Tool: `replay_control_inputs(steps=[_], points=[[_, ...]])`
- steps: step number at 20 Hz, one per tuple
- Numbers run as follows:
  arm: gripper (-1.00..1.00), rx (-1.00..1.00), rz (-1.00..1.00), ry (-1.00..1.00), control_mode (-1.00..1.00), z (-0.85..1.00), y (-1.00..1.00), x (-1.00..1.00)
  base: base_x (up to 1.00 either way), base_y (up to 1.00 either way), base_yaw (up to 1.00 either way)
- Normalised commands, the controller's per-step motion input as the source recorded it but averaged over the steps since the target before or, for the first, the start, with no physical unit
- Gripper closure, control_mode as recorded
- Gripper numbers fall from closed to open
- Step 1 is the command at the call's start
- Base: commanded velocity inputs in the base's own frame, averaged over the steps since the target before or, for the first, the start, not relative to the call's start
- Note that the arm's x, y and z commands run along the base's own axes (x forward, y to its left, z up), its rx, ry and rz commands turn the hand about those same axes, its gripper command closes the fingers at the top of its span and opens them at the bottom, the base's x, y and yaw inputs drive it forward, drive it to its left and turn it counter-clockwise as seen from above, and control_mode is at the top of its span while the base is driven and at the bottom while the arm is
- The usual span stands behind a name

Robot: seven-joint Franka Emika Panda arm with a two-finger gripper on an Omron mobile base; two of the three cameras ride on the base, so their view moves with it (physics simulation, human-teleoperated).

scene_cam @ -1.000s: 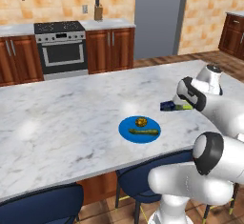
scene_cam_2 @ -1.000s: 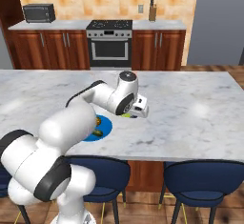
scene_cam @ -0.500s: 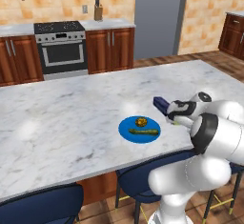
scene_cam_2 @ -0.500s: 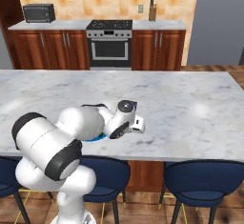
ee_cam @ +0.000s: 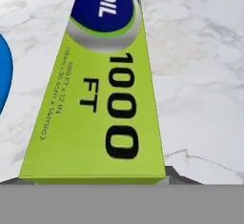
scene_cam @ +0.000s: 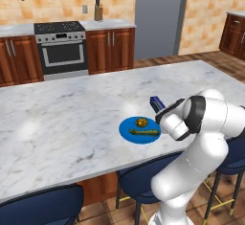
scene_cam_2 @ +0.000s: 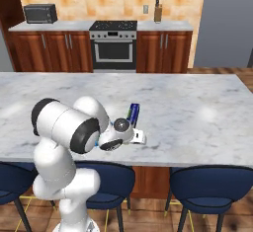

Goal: Retrieve the tupperware and aluminum foil from the cabinet and place them on the dining counter near the plate with squash and lemon to prepare for storing leftovers.

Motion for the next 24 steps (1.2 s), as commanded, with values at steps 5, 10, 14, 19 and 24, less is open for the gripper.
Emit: replay_control_inputs(steps=[5,10,14,19,24], points=[[-1.0,0.0,-0.03,0.0,-1.0,0.66,-0.42,0.02,0.0,0.0,0.0],[-1.0,0.0,0.0,-0.02,-1.0,1.0,-0.23,-0.03,0.0,0.0,0.0],[-1.0,0.0,0.0,-0.02,-1.0,1.0,-0.26,0.0,0.0,0.0,0.0],[-1.0,0.0,-0.01,0.01,-1.0,1.0,-0.44,0.0,0.0,0.0,0.0],[-1.0,0.0,-0.01,0.16,-1.0,1.0,-0.37,0.0,0.0,0.0,0.0]])
